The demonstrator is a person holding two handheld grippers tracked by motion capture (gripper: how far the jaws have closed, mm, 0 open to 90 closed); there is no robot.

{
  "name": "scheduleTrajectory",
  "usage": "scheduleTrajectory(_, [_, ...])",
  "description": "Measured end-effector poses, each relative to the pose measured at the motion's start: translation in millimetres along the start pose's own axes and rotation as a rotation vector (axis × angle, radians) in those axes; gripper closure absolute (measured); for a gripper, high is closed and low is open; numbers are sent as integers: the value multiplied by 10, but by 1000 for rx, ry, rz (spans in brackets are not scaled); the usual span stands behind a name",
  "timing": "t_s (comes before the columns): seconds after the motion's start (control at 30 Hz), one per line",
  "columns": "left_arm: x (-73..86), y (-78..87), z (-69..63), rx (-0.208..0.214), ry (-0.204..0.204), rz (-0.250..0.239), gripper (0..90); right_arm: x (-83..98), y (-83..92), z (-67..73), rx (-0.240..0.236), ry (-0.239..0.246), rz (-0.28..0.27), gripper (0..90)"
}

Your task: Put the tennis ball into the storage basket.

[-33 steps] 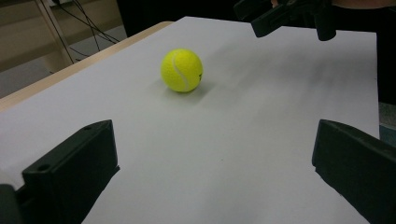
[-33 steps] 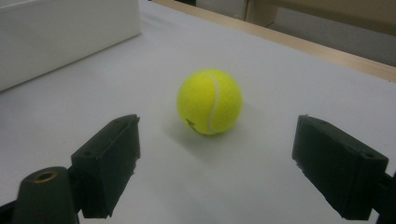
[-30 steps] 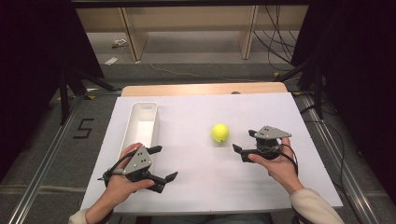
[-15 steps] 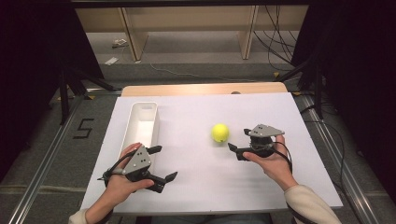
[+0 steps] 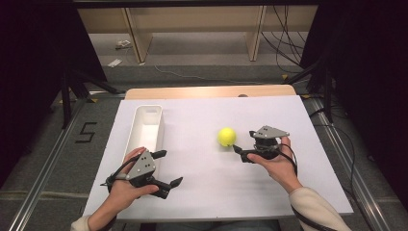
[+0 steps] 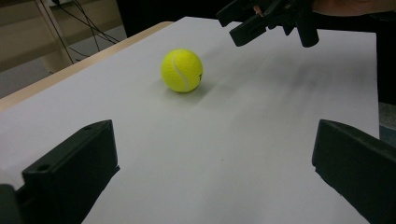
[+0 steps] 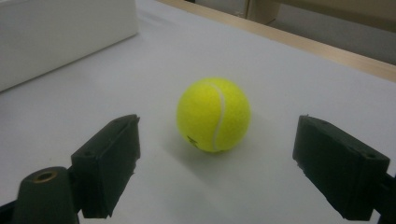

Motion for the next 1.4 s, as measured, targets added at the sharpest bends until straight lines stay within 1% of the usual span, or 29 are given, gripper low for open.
scheduleTrajectory(0.47, [-1,2,2,0,0,-1,0,-21,-130,-23,1,-7,9,155])
scheduleTrajectory(0.5, [0,1,1,0,0,-1,0,-21,-136,-19,1,-13,12,155])
scheduleTrajectory(0.53, [0,1,1,0,0,-1,0,-22,-148,-25,1,-6,12,155])
scheduleTrajectory(0.7, [-2,3,2,-1,-1,-2,0,-28,-193,-32,2,-6,18,154])
scheduleTrajectory(0.93, [-5,6,6,-2,0,-3,0,-35,-220,-59,7,-7,18,155])
scheduleTrajectory(1.07, [-4,6,6,-2,0,-3,0,-35,-237,-60,5,-7,22,154])
scheduleTrajectory(1.1, [-4,6,6,-2,0,-3,0,-36,-241,-53,2,-14,24,155])
scheduleTrajectory(1.4, [-8,6,8,-4,0,-5,0,-37,-287,-60,-1,-13,31,154])
Point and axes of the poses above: each handheld gripper's, and its own axes: y roughly backward along the jaws, x roughly out of its underside, z roughly to its left, the point moved 7 cm from there along -y, roughly forward along the jaws, and after that the axes turned 11 degrees about -x, right-handed, at the moved point
